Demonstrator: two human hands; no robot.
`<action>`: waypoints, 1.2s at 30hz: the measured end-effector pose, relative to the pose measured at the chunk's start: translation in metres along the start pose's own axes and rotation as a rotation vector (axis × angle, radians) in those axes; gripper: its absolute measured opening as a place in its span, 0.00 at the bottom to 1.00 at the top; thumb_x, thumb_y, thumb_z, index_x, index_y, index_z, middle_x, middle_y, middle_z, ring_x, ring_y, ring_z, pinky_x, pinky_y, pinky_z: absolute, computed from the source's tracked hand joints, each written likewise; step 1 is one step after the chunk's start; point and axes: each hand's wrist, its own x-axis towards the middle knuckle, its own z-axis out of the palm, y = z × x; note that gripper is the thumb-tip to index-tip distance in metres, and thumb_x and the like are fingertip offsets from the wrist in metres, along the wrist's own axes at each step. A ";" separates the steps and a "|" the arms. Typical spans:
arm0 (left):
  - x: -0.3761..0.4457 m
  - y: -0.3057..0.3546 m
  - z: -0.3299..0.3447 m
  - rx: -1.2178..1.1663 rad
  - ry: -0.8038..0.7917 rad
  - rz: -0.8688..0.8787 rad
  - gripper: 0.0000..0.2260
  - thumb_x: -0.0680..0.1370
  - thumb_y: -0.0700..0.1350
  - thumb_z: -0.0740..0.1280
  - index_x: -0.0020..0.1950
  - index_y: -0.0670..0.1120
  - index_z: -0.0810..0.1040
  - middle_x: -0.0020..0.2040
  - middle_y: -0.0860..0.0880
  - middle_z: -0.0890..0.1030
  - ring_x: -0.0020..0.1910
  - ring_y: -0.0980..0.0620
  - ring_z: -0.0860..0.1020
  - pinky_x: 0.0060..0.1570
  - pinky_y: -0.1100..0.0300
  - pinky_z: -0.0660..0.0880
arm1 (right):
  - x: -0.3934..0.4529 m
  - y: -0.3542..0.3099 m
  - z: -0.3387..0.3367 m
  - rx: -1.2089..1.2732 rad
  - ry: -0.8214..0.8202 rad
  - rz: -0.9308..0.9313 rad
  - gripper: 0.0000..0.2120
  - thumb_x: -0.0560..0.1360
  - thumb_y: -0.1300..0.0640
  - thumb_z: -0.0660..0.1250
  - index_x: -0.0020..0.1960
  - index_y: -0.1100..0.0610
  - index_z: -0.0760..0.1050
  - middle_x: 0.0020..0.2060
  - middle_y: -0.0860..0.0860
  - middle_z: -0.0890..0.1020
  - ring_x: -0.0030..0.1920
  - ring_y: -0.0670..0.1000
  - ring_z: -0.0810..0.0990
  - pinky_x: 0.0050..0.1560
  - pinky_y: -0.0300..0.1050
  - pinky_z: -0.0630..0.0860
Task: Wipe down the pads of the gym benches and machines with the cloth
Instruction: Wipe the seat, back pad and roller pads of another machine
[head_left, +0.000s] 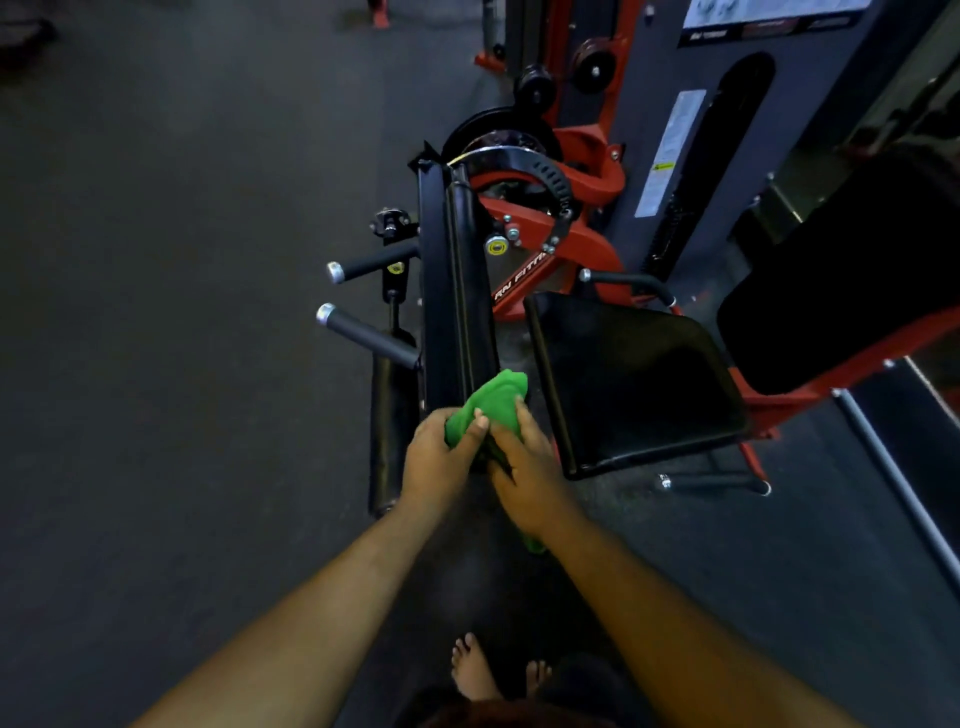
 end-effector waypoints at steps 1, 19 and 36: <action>-0.009 -0.001 -0.004 -0.030 -0.003 -0.051 0.12 0.79 0.58 0.69 0.54 0.51 0.78 0.47 0.52 0.81 0.47 0.54 0.80 0.41 0.65 0.73 | -0.008 -0.004 0.001 -0.038 -0.016 -0.009 0.31 0.82 0.51 0.64 0.81 0.39 0.56 0.83 0.52 0.46 0.79 0.58 0.55 0.77 0.53 0.59; -0.104 -0.067 -0.122 -0.471 -0.243 -0.188 0.10 0.74 0.38 0.68 0.55 0.44 0.79 0.45 0.46 0.79 0.41 0.51 0.77 0.36 0.62 0.73 | -0.069 -0.041 0.093 0.955 -0.135 0.352 0.49 0.66 0.45 0.78 0.80 0.52 0.59 0.71 0.53 0.76 0.70 0.54 0.76 0.67 0.54 0.76; 0.033 -0.211 -0.226 -0.360 -0.306 -0.326 0.19 0.76 0.43 0.76 0.64 0.42 0.74 0.59 0.45 0.83 0.56 0.49 0.83 0.54 0.54 0.82 | 0.061 -0.144 0.222 0.797 0.247 0.525 0.17 0.75 0.54 0.76 0.60 0.54 0.73 0.52 0.52 0.85 0.50 0.51 0.86 0.47 0.44 0.83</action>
